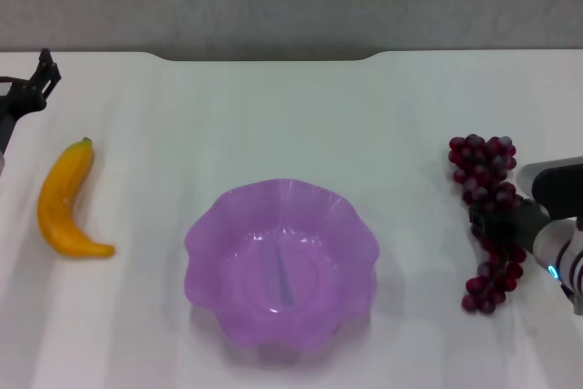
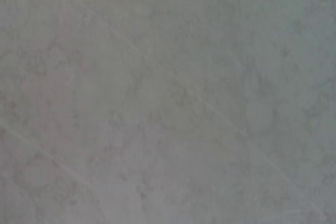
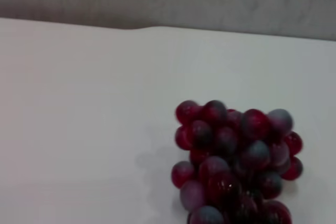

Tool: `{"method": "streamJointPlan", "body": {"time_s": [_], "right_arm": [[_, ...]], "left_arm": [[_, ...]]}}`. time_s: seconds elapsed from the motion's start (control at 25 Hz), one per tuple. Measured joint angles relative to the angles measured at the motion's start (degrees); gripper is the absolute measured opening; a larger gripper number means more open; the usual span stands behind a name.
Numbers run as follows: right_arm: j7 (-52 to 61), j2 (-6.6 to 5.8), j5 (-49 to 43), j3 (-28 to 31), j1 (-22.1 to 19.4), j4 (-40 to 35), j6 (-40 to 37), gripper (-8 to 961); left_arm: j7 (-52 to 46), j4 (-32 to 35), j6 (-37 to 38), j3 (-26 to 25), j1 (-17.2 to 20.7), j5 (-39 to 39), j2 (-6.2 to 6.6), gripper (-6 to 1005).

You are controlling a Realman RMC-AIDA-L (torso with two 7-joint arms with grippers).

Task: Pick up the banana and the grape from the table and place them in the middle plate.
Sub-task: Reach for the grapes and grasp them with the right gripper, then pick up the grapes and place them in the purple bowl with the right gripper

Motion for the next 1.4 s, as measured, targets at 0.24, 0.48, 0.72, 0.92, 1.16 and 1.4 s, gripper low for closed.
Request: {"method": "streamJointPlan", "body": {"time_s": [0.24, 0.48, 0.72, 0.92, 1.16, 1.4], "right_arm": [[0.64, 0.05, -0.02, -0.07, -0.70, 0.28, -2.44, 596], [0.35, -0.10, -0.50, -0.59, -0.75, 0.28, -2.83, 535], [0.29, -0.09, -0.61, -0.95, -0.60, 0.28, -3.13, 484], [0.44, -0.09, -0.66, -0.96, -0.53, 0.26, -3.67, 440], [0.41, -0.02, -0.68, -1.59, -0.27, -0.14, -4.01, 398], [0.59, 0.00, -0.68, -3.61, -0.15, -0.24, -4.25, 362]], "left_arm": [[0.00, 0.00, 0.00, 0.00, 0.00, 0.00, -0.01, 850], [0.00, 0.02, 0.00, 0.00, -0.09, 0.00, -0.01, 848], [0.00, 0.09, 0.00, 0.00, -0.27, 0.00, -0.01, 845], [0.00, 0.08, 0.00, 0.00, -0.29, 0.00, -0.01, 844], [0.00, -0.04, 0.00, 0.00, -0.29, 0.00, -0.01, 841], [0.00, -0.09, 0.00, 0.00, -0.26, 0.00, -0.01, 839]]}}
